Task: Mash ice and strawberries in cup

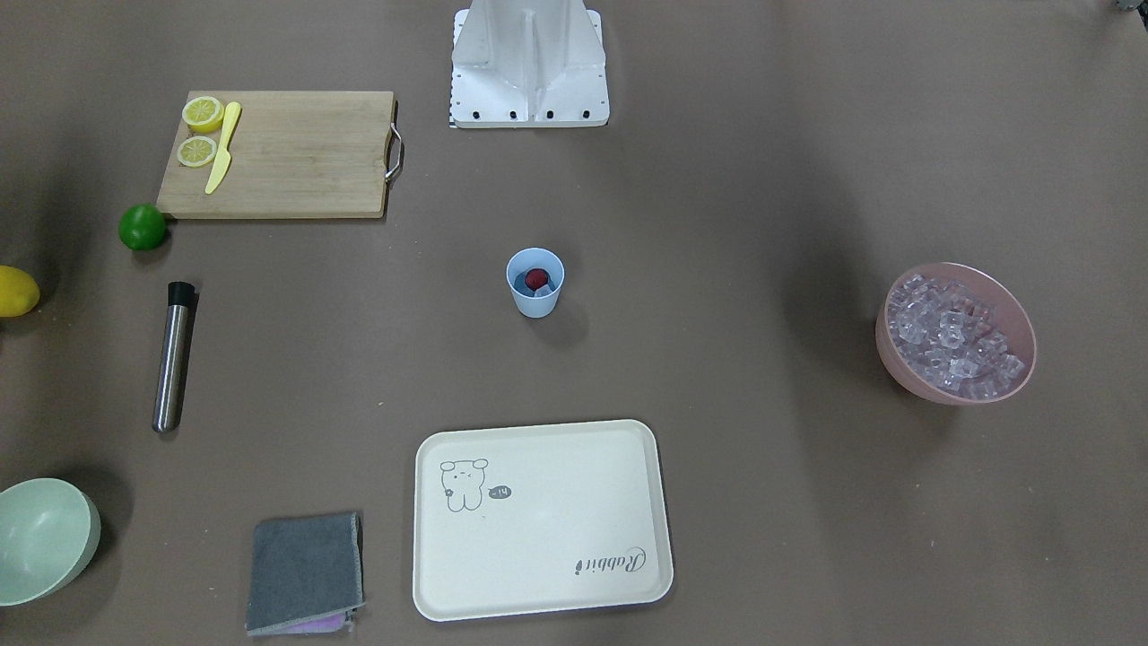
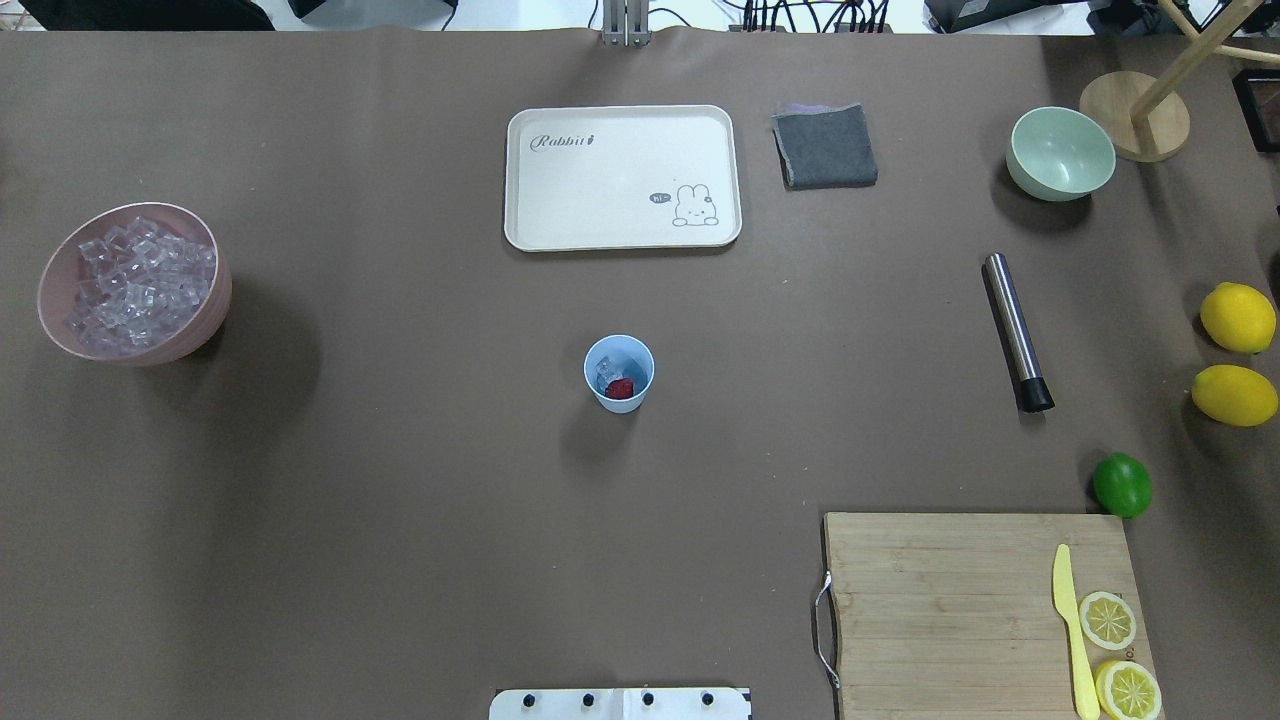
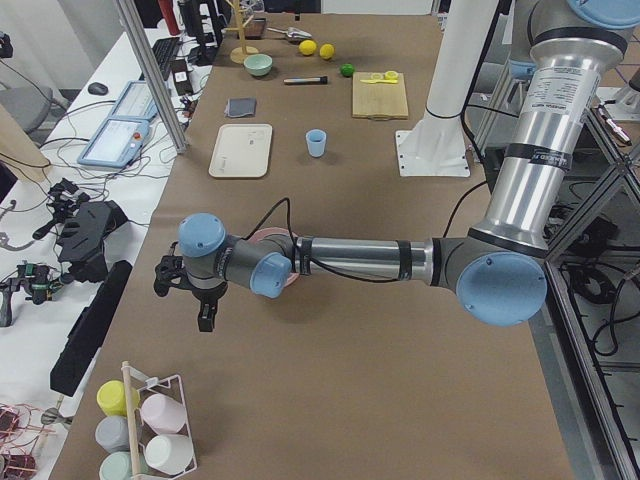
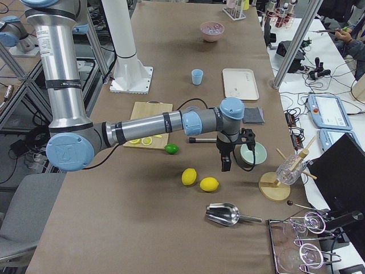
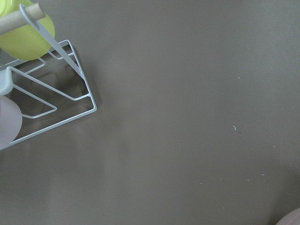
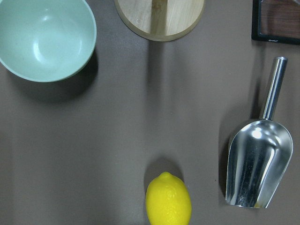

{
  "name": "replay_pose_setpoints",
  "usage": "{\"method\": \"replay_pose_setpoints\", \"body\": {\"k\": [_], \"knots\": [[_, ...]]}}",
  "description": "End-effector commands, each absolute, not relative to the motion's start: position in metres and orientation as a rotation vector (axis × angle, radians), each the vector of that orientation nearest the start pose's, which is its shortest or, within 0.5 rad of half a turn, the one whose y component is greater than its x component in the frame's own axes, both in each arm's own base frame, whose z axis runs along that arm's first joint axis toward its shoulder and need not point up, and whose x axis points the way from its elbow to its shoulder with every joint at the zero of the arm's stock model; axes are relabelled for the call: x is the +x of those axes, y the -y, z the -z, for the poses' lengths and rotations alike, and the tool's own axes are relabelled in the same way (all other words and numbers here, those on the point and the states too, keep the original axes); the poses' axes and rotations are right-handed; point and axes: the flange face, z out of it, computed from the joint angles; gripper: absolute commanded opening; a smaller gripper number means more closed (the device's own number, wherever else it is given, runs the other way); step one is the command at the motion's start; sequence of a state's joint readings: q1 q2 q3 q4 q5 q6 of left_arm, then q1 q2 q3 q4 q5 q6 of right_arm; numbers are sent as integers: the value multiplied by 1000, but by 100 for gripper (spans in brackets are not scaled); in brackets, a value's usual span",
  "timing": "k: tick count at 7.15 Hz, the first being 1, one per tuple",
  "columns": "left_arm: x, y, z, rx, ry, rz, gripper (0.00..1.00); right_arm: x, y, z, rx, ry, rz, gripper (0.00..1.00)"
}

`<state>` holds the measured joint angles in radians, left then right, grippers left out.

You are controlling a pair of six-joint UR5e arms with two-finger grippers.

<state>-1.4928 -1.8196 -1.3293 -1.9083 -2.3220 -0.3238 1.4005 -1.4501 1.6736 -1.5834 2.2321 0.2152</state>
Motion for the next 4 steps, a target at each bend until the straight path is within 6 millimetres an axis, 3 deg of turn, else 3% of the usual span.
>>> {"method": "replay_pose_setpoints", "body": {"k": [1, 4], "knots": [[-17, 618, -603, 182, -797, 97, 98, -24, 551, -551, 68, 710, 23, 100], [-19, 619, -605, 181, -785, 100, 98, -25, 560, -536, 93, 713, 26, 100]]}}
